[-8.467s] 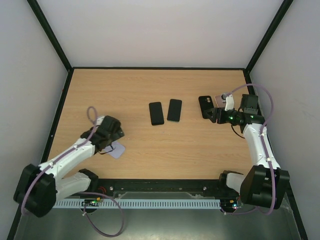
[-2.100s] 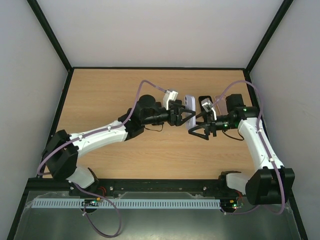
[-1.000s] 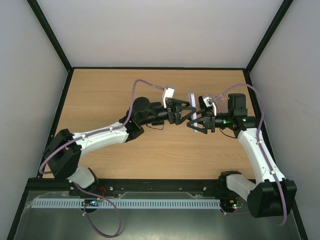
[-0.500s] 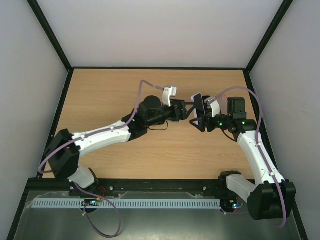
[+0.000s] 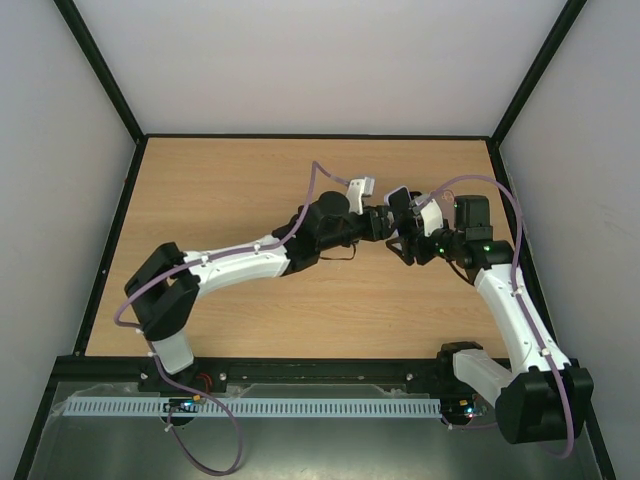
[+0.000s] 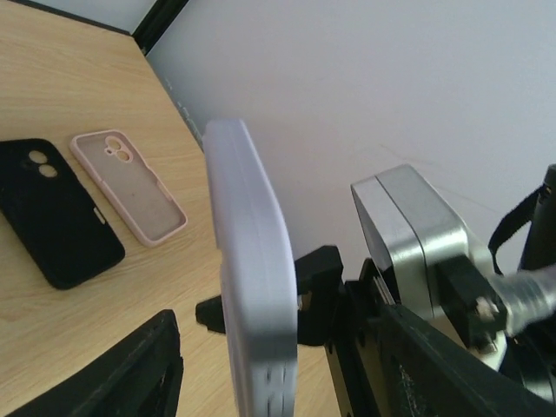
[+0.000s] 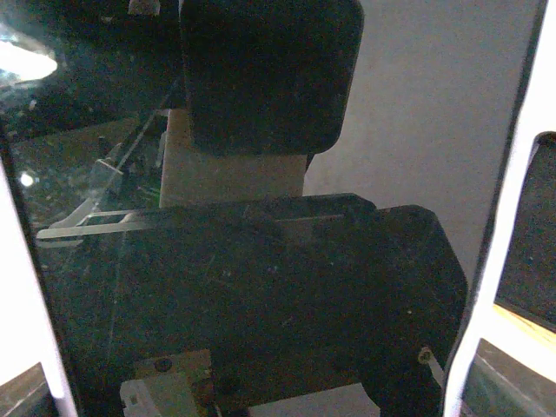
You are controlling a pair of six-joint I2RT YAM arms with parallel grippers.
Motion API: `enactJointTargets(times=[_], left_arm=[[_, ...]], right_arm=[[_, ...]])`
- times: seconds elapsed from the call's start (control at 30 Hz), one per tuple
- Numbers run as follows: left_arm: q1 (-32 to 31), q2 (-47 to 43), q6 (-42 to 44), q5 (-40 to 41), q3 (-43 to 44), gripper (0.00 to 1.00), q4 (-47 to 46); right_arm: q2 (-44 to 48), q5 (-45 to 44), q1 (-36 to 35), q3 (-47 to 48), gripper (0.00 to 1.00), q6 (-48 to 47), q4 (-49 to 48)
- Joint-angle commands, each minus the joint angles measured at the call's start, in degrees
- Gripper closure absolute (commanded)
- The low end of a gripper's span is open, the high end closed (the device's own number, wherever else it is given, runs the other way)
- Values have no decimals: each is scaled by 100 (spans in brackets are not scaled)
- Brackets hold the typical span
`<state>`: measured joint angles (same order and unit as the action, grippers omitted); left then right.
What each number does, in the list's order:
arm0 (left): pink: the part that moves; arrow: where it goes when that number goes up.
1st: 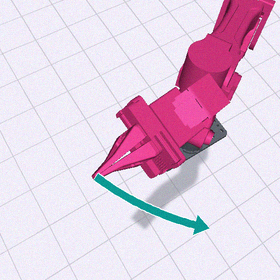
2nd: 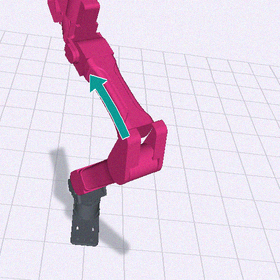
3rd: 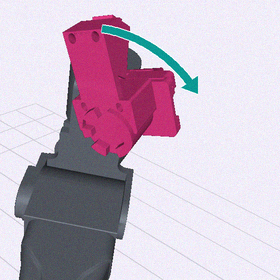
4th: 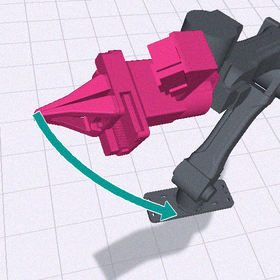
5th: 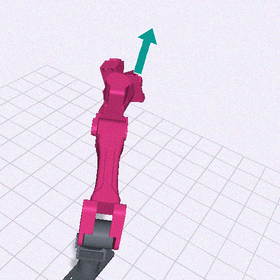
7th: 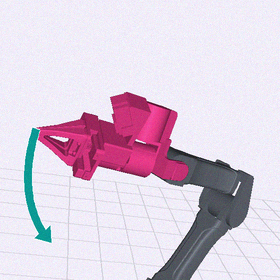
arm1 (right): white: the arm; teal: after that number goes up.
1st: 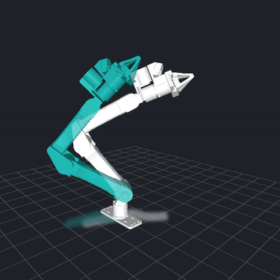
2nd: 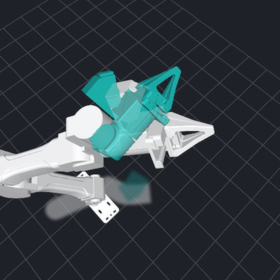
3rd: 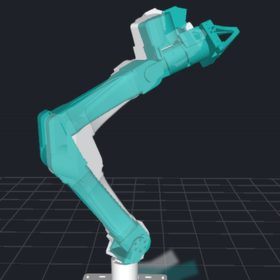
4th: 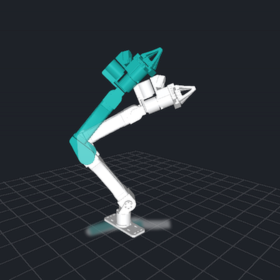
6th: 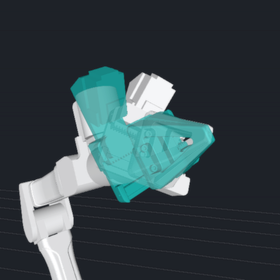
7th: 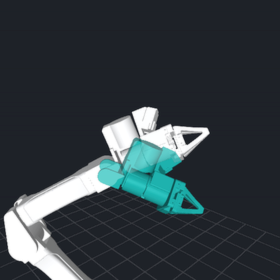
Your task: Take the phone out of the phone case
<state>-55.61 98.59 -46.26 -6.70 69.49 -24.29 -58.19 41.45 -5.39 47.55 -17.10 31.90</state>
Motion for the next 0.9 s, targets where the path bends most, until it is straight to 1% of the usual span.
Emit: enactJointTargets(times=[0.0, 0.3, 0.47, 0.67, 0.73, 0.83, 0.87], left_arm=[[7, 384, -111, -209, 436, 42, -271], [11, 682, -198, -398, 617, 63, -416], [14, 643, -320, -445, 509, 67, -607], [15, 605, -389, -560, 454, 80, -802], [60, 614, -560, -763, 423, 85, -980], [147, 592, -814, -1087, 330, 90, -1296], [176, 537, -814, -1143, 283, 90, -1315]], right_arm=[[189, -95, -61, 36, 42, -270, -51], [256, -243, -75, -10, 42, -398, -26], [263, -309, -73, -36, 42, -399, -87], [265, -269, -75, -35, 42, -378, -126], [265, -206, -74, -38, 37, -352, -136], [277, 18, -71, 23, 18, -417, -75], [282, 120, -76, 68, 9, -465, 8]])
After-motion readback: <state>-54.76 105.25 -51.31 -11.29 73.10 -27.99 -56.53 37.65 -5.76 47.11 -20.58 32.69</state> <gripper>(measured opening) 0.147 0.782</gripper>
